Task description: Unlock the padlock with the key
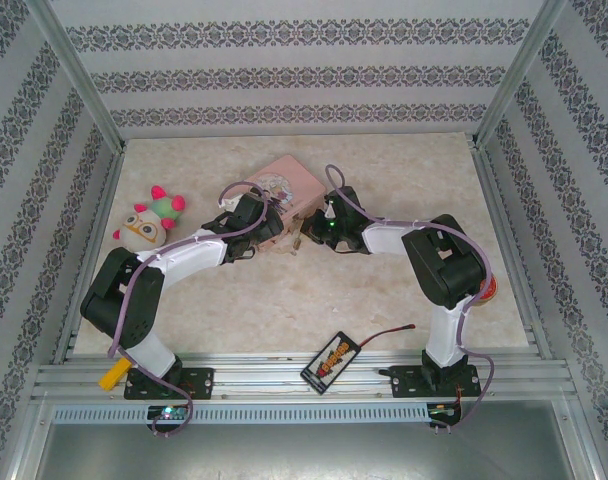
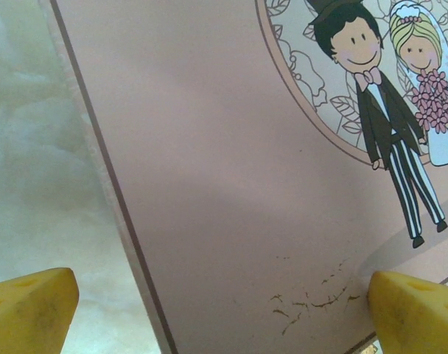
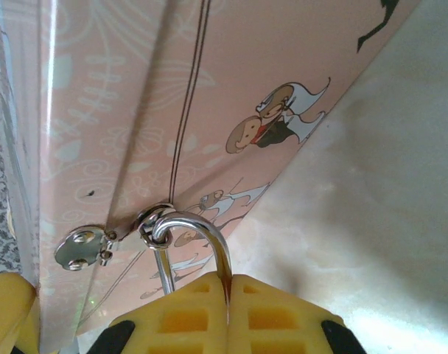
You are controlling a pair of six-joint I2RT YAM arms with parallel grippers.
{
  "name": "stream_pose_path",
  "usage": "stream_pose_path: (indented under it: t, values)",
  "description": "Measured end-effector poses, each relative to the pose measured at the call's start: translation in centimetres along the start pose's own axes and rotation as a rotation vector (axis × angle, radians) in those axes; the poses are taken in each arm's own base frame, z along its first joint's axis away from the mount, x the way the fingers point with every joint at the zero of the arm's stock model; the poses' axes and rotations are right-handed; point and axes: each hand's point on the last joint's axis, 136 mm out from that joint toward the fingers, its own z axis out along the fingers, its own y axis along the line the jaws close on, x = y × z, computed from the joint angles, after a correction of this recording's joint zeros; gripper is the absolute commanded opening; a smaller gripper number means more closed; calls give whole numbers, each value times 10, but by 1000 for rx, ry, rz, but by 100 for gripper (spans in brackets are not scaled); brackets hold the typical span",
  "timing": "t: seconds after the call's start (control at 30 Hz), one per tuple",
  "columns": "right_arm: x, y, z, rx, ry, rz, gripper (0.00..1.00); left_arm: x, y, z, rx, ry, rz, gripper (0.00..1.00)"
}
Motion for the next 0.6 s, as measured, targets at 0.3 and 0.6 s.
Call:
stream_pose_path:
  t: [0.3,0.6]
  values:
    - [-7,-2,-2,6,-43,16,0,1,-2,0,11,6,-6,99]
    - [-18,-3,-4,-14,-99,55,0,3,-3,0,19,14,-6,99]
